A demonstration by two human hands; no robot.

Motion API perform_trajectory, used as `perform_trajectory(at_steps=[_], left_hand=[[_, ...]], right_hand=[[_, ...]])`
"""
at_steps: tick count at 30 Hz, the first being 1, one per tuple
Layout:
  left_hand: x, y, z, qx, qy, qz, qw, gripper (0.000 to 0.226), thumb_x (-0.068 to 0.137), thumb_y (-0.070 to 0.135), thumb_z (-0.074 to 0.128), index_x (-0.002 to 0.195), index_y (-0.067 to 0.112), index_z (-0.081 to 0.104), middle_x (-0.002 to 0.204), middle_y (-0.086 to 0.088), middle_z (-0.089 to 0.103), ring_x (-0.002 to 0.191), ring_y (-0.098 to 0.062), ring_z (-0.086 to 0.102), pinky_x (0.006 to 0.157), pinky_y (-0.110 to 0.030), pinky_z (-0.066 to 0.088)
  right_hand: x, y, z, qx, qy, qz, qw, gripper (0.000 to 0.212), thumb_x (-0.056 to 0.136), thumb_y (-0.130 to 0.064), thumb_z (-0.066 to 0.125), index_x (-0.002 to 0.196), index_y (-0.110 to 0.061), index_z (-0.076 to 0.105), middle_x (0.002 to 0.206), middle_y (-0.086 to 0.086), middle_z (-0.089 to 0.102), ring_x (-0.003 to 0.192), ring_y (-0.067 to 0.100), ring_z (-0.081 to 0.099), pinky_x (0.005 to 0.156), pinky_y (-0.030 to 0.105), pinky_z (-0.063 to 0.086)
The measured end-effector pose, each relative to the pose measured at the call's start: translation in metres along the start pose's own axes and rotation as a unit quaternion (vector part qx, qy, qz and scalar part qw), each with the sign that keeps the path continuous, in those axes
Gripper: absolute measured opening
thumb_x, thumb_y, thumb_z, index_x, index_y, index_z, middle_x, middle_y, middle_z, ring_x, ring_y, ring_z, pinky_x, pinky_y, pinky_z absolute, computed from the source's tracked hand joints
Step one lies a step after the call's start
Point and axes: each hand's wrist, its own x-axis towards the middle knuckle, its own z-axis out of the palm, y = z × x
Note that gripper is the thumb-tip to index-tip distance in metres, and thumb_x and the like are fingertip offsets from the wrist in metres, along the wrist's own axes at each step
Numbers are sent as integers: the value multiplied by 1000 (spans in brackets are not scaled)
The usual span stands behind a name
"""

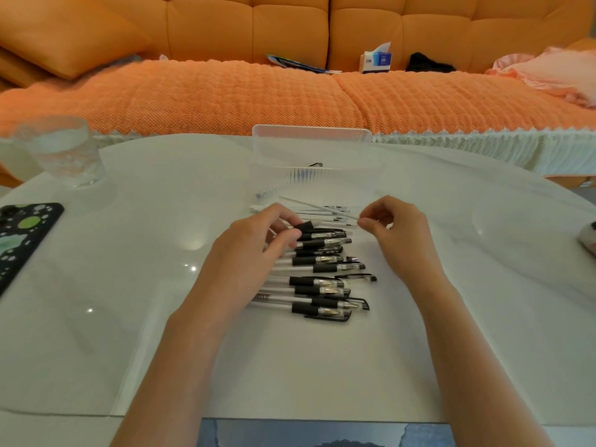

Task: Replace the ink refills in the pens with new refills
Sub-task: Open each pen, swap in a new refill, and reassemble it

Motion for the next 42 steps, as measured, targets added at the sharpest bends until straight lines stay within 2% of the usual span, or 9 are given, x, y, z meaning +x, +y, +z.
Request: perform_trajectory(at_steps=[4,9,17,22,27,31,35,40,42], left_hand=[[3,-3,-5,-21,47,-16,999,9,96,25,50,102,30,52,87,16,66,77,1,61,71,-21,49],[3,-6,-10,-65,94,-37,993,10,98,21,47,104,27,50,88,14,67,77,0,61,72,-20,49],[3,-5,-12,-69,105,-39,991,10,98,19,46,104,25,50,87,13,66,77,-2,62,72,-19,46],[3,-6,-12,-63,104,-37,992,10,97,20,48,102,27,50,86,14,67,77,-1,62,69,-15,44],[2,-9,-15,-36,112,-33,993,9,96,20,51,100,27,53,88,15,68,85,1,60,62,3,33],[0,-8,-18,-28,113,-28,993,9,93,21,55,99,28,55,94,14,68,94,7,57,67,8,31],[-2,-8,-22,-9,121,-14,993,12,90,20,60,95,31,59,90,17,65,94,7,56,73,-1,33],[-2,-9,-24,22,122,-8,992,14,89,17,62,92,30,60,86,17,65,93,0,59,76,-10,35],[-2,-11,-26,33,107,-11,994,15,88,16,64,92,31,61,87,16,66,92,-4,60,79,-19,40]], right_hand=[[-5,-4,-14,67,11,-14,998,8,83,-10,69,79,-16,66,76,-10,64,66,-2,53,61,4,38],[-12,-6,-21,92,-7,-19,996,8,82,-10,70,78,-17,67,75,-8,66,62,-6,53,60,5,39],[-13,-6,-22,86,-25,-21,996,8,81,-10,70,78,-17,67,74,-8,67,62,-4,53,61,5,40],[-13,-6,-22,91,-31,-22,995,14,80,-9,71,75,-21,66,75,-7,68,70,3,60,68,7,45],[-15,-6,-24,78,-36,-23,996,14,81,-6,70,76,-19,66,74,-8,67,67,-3,57,66,4,43],[-16,-7,-25,63,-39,-22,997,13,81,-6,69,77,-17,66,73,-8,66,64,-7,55,65,3,41],[-17,-8,-27,41,-40,-25,998,13,81,-4,68,77,-16,66,73,-9,65,64,-10,55,64,1,39],[-18,-9,-26,22,-46,-34,998,15,83,-3,66,77,-17,65,73,-9,64,65,-10,53,63,1,37],[-18,-9,-27,12,-42,-47,998,14,83,-2,66,77,-16,65,74,-9,64,64,-9,51,63,2,37]])
